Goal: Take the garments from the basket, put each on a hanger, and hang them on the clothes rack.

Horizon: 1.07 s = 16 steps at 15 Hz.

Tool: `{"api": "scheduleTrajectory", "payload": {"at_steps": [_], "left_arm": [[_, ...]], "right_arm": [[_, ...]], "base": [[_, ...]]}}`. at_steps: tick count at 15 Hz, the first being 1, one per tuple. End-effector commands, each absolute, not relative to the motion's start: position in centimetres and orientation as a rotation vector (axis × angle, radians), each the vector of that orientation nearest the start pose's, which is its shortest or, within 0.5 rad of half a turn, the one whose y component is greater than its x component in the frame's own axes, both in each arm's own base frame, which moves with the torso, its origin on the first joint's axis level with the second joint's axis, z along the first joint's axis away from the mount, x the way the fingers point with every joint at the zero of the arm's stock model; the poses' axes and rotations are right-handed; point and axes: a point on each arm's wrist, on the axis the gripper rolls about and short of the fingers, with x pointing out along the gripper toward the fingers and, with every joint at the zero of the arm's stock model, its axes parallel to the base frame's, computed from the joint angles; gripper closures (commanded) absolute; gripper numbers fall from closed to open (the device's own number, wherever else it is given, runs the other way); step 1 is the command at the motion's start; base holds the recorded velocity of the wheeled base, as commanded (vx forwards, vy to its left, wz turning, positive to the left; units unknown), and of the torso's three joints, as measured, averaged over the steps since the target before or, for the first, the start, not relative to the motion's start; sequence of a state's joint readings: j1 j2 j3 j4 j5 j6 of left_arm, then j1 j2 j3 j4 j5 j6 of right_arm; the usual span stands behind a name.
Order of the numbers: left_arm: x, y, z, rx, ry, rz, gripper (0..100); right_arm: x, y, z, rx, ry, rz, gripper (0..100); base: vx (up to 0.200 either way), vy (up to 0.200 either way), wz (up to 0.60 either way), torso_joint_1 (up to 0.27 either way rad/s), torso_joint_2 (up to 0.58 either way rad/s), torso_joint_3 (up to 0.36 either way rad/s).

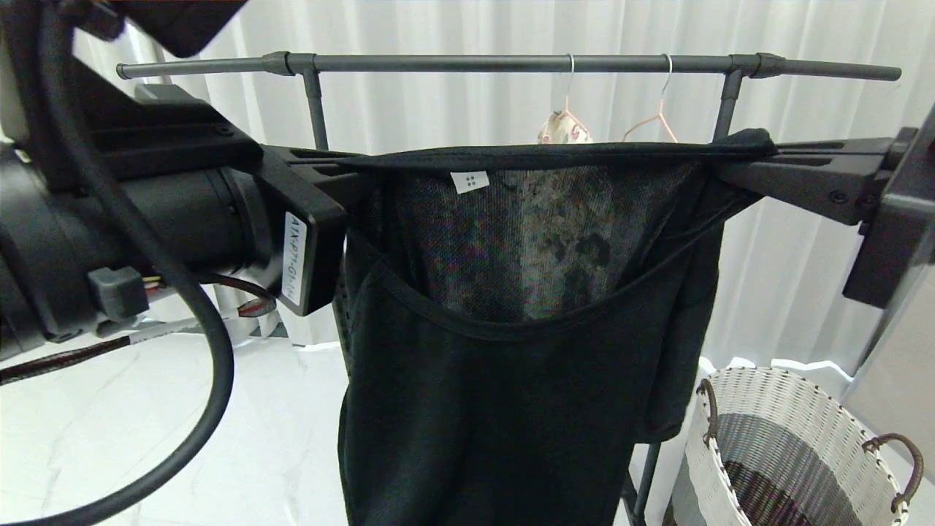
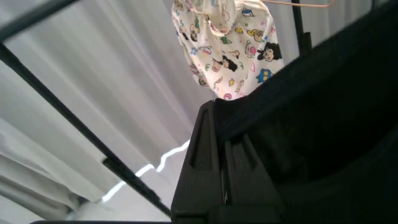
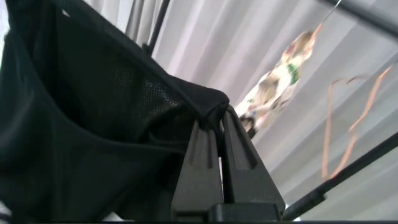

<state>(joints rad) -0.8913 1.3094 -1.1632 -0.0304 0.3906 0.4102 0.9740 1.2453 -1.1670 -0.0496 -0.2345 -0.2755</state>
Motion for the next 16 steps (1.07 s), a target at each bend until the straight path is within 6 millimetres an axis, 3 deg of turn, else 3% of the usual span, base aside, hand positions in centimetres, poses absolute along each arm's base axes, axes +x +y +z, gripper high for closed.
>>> {"api": "scheduleTrajectory", "payload": {"at_steps": [1, 7, 9, 11, 13, 16], "left_arm": [[13.3, -15.1, 33.1, 0.476, -0.03, -0.51, 100], [12.5, -15.9, 33.5, 0.463, -0.075, -0.56, 100], [12.5, -16.2, 33.7, 0.457, -0.096, -0.562, 100], [12.9, -16.8, 33.8, 0.451, -0.122, -0.558, 100], [13.1, -17.4, 34.1, 0.44, -0.136, -0.564, 100], [13.2, -17.8, 34.3, 0.437, -0.141, -0.568, 100]], "right_arm": [[10.4, 14.5, 35.3, -0.281, -0.101, 0.738, 100], [7.9, 10.9, 36.6, -0.362, -0.028, 0.799, 100], [6.8, 9.7, 36.5, -0.375, -0.007, 0.86, 100], [5.1, 8.5, 36.0, -0.379, 0.022, 1.037, 100], [4.4, 8.7, 35.5, -0.378, 0.038, 1.187, 100], [4.3, 9.9, 35.0, -0.388, 0.064, 1.264, 100]], "base": [[0.0, 0.0, 0.0, 0.0, 0.0, 0.0], [0.0, 0.0, 0.0, 0.0, 0.0, 0.0], [0.0, 0.0, 0.0, 0.0, 0.0, 0.0], [0.0, 0.0, 0.0, 0.0, 0.0, 0.0], [0.0, 0.0, 0.0, 0.0, 0.0, 0.0], [0.0, 0.0, 0.0, 0.0, 0.0, 0.0]]}}
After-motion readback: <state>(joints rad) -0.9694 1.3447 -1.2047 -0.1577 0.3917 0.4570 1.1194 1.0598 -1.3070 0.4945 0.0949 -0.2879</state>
